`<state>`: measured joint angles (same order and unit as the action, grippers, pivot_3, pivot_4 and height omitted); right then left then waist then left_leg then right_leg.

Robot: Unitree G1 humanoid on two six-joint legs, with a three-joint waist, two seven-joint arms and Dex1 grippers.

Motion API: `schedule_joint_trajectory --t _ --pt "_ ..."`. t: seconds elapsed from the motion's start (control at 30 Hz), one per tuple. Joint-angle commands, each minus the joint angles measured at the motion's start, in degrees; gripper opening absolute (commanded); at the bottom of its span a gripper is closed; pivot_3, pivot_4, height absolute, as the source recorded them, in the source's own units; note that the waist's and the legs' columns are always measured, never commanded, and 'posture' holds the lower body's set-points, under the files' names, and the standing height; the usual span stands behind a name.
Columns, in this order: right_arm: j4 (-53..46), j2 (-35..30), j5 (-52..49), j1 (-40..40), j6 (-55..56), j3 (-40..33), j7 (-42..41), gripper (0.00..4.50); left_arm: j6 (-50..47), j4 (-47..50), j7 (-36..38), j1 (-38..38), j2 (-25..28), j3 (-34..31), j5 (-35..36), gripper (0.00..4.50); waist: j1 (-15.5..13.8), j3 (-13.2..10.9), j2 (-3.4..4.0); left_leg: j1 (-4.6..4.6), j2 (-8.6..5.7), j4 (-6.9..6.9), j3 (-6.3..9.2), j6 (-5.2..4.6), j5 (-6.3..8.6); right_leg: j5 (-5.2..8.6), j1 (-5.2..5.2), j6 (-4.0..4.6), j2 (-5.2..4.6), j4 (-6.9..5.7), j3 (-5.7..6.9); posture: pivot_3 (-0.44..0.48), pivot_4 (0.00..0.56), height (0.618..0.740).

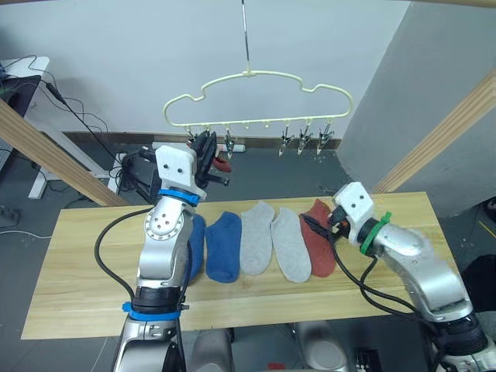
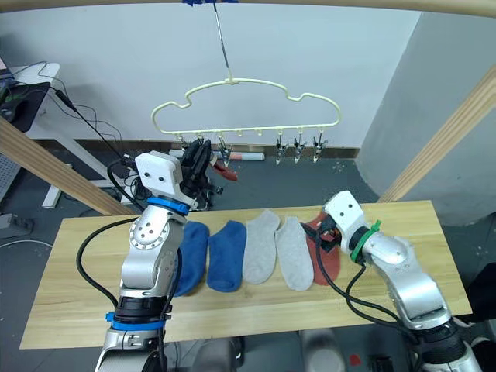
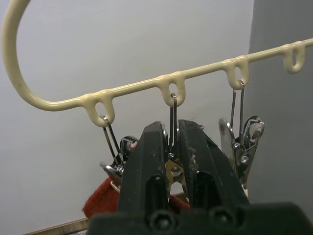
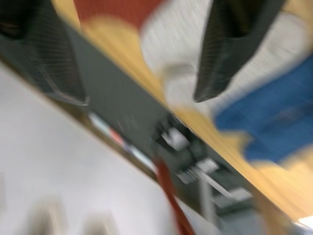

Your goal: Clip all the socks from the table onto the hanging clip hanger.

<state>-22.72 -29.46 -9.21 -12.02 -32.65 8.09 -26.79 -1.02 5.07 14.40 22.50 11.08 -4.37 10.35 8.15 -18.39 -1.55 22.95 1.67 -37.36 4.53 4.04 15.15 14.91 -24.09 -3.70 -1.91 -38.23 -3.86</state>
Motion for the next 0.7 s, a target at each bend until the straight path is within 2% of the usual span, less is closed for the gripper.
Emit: schedule_joint_trajectory --t 0.03,0.17,0.37,0.47,0.7 --pt "8.5 3.7 5.6 0.3 5.9 1.9 5.5 4.5 -0.2 3.4 1.3 -0.4 0.9 0.1 0.7 0.12 0.1 0.0 0.0 -0.02 0.0 -0.01 -0.02 0.0 0.0 0.0 -0.01 0.0 0.0 -0.03 -0.03 -0.252 0.321 0.733" --pt "21.8 9.5 7.7 -1.7 10.6 0.5 10.5 4.5 -1.0 3.8 2.1 -0.7 1.3 -0.1 1.0 0.12 0.1 0.0 0.0 -0.05 0.01 -0.05 -0.03 0.0 0.0 0.01 -0.03 -0.01 0.03 -0.19 -0.06 -0.237 0.319 0.733" --pt "35.1 13.9 7.5 -5.1 13.0 -2.1 12.5 4.5 -1.8 4.5 2.6 -1.0 1.6 -0.1 1.1 0.12 0.0 0.0 0.0 -0.03 -0.01 -0.53 -0.02 0.0 0.0 0.01 -0.02 -0.01 0.05 -0.55 -0.12 -0.213 0.316 0.733" --pt "37.5 14.4 7.5 -5.7 12.2 -2.2 11.4 3.9 -2.2 4.9 3.0 -1.1 1.8 -0.4 1.4 0.12 0.0 0.0 0.0 -0.08 0.01 -0.59 -0.01 0.0 0.0 0.01 0.0 -0.01 0.12 -0.65 -0.15 -0.206 0.314 0.733" --pt "35.8 14.1 8.1 -4.1 10.9 -1.5 9.7 1.49 -4.6 6.4 6.2 -1.7 2.3 -0.7 5.6 0.12 -0.1 0.0 0.01 -0.09 0.03 -0.6 0.01 0.0 0.0 0.01 0.01 -0.02 0.16 -0.69 -0.16 -0.202 0.312 0.733"
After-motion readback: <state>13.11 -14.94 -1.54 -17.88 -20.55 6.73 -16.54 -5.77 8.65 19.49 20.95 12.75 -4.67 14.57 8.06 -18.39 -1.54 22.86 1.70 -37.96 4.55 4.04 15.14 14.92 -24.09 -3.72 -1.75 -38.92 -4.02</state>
